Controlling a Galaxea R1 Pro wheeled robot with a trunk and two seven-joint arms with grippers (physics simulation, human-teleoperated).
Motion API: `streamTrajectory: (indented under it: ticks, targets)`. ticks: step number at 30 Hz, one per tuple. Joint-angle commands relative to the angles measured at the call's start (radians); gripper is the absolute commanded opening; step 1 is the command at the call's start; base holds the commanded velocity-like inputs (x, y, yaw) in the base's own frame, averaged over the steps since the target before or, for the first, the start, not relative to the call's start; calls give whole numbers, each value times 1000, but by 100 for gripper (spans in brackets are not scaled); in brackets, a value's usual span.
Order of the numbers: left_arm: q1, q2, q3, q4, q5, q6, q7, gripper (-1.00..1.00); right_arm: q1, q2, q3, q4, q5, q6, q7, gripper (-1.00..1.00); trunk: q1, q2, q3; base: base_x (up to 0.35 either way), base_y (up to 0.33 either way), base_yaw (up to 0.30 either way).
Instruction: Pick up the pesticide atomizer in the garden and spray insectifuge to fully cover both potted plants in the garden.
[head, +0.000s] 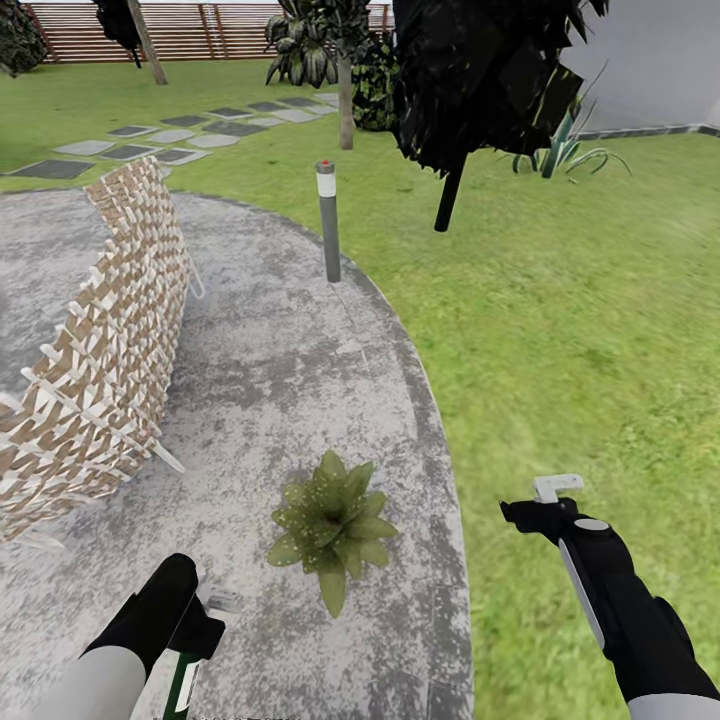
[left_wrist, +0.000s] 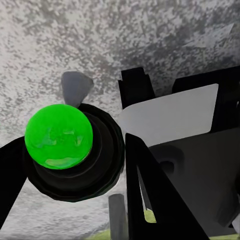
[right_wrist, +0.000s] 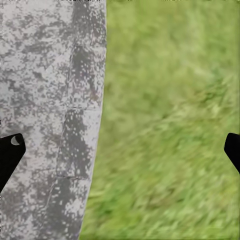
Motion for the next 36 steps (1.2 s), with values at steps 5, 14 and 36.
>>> streamTrajectory:
  ticks: [5, 14, 36]
  targets:
    - [0, -1, 3, -1, -11, 3, -10, -100, 0, 0, 0, -2, 10, 5, 10, 100, 0, 0, -1, 0, -5, 80]
    - [-2, -2, 3, -1, -11, 2, -10, -100, 0, 0, 0, -2, 10, 5, 10, 100, 0, 0, 2, 0, 0, 49]
    - [-2, -4, 4, -1, -11, 2, -10, -100, 0, 0, 0, -3, 10, 5, 9, 100, 0, 0, 4, -22, -230, 13]
